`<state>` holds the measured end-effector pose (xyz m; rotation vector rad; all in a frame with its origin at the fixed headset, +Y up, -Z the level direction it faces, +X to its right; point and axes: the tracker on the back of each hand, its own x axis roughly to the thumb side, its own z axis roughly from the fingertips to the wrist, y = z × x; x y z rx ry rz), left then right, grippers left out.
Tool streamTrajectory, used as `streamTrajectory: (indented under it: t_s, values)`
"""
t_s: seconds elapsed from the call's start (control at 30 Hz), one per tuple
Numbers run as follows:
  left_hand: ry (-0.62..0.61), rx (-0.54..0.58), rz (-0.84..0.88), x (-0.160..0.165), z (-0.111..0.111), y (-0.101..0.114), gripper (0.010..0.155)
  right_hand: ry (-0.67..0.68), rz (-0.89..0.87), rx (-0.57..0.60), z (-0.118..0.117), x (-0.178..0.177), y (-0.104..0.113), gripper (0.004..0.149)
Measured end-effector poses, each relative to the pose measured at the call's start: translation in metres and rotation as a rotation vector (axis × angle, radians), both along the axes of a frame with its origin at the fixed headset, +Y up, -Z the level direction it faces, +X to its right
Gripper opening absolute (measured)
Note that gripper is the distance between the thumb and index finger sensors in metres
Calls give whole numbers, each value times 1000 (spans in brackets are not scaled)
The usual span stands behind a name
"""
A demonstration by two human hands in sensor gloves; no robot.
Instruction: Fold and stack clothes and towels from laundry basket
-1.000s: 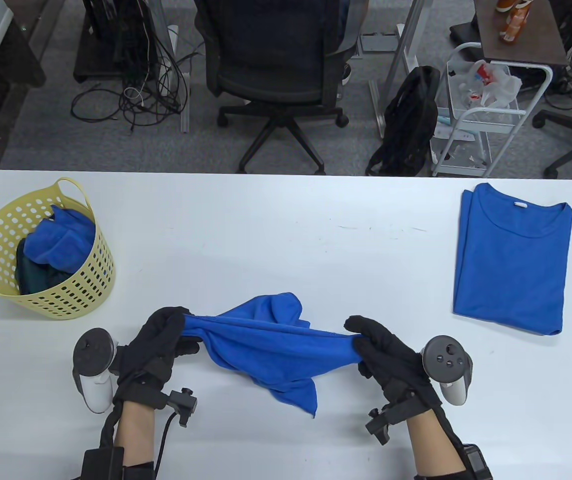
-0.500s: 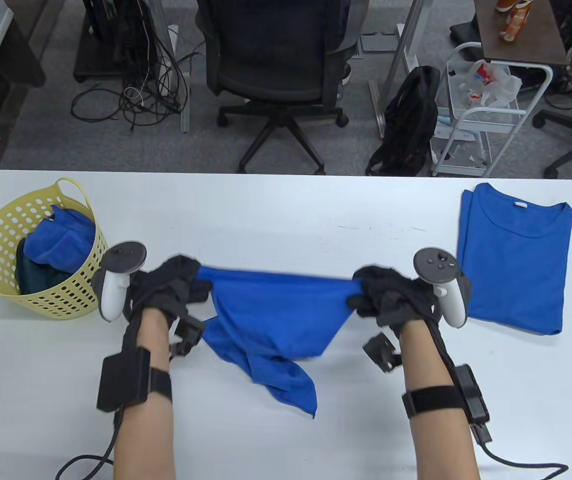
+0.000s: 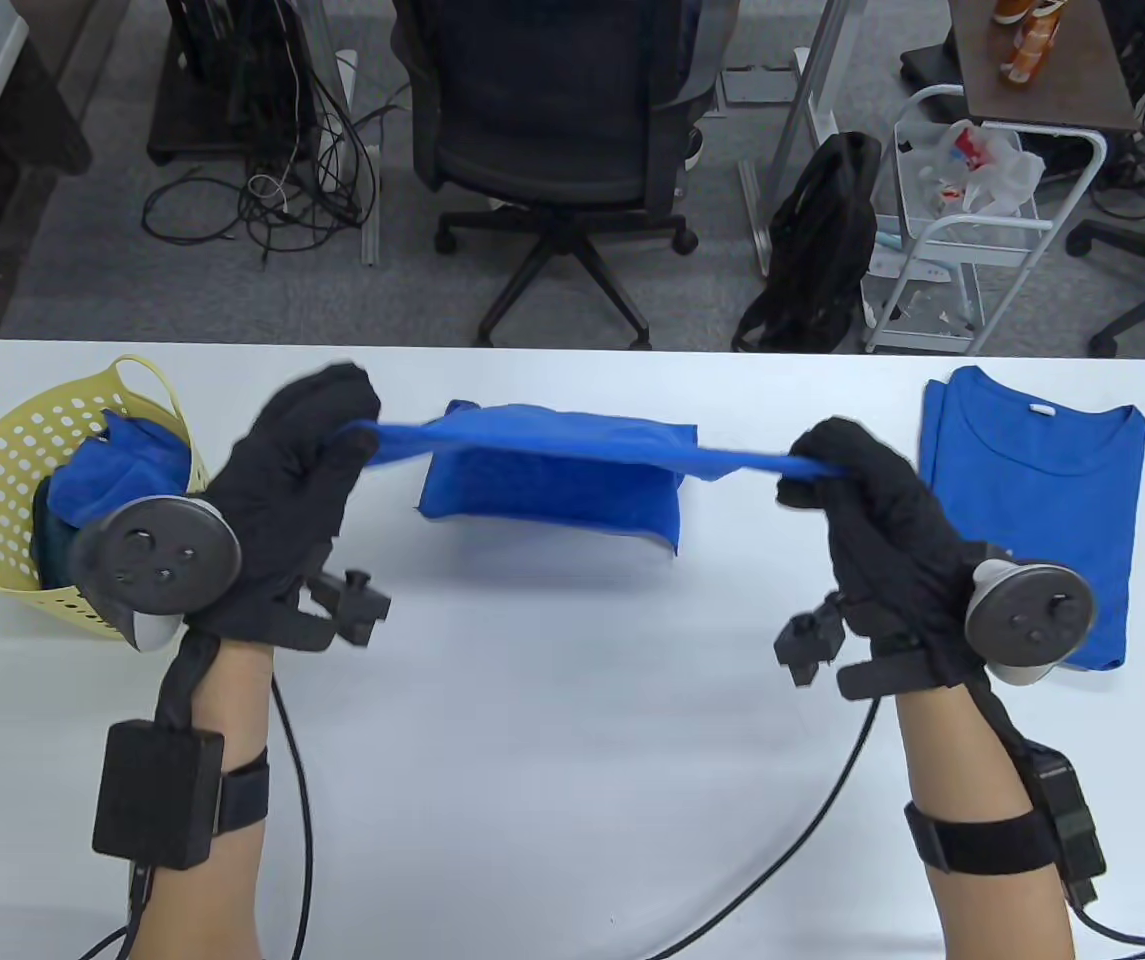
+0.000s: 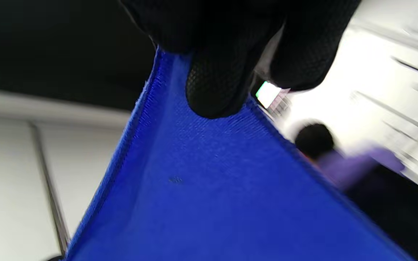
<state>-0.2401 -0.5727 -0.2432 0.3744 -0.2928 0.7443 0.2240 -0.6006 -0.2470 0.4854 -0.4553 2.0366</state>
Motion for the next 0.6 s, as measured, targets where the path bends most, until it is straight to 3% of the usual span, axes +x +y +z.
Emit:
streamTrajectory:
  t_s: [0.1, 0.2, 0.3, 0.37, 0.47, 0.53, 0.6]
  values:
    - [-166, -388, 13, -2, 15, -81, 43, 141, 148, -387, 12, 6, -70, 50]
    - [-328, -742, 102, -2, 30, -141, 44, 324, 242, -729, 29, 8, -117, 51]
    - [-472, -909, 115, -2, 37, -165, 45, 542, 263, -939, 42, 7, -138, 53]
    - [-562, -987, 121, -3, 39, -170, 45, 628, 248, -999, 47, 8, -141, 58]
    - [-619, -1081, 104, -6, 32, -172, 45, 553, 323, -1041, 43, 10, -135, 48]
    - [-586, -1230, 68, -5, 15, -179, 45, 430, 371, -1118, 29, 9, -137, 38]
    - [-414, -1338, 141, 2, -22, -191, 45, 374, 293, -1271, -13, -2, -148, 39]
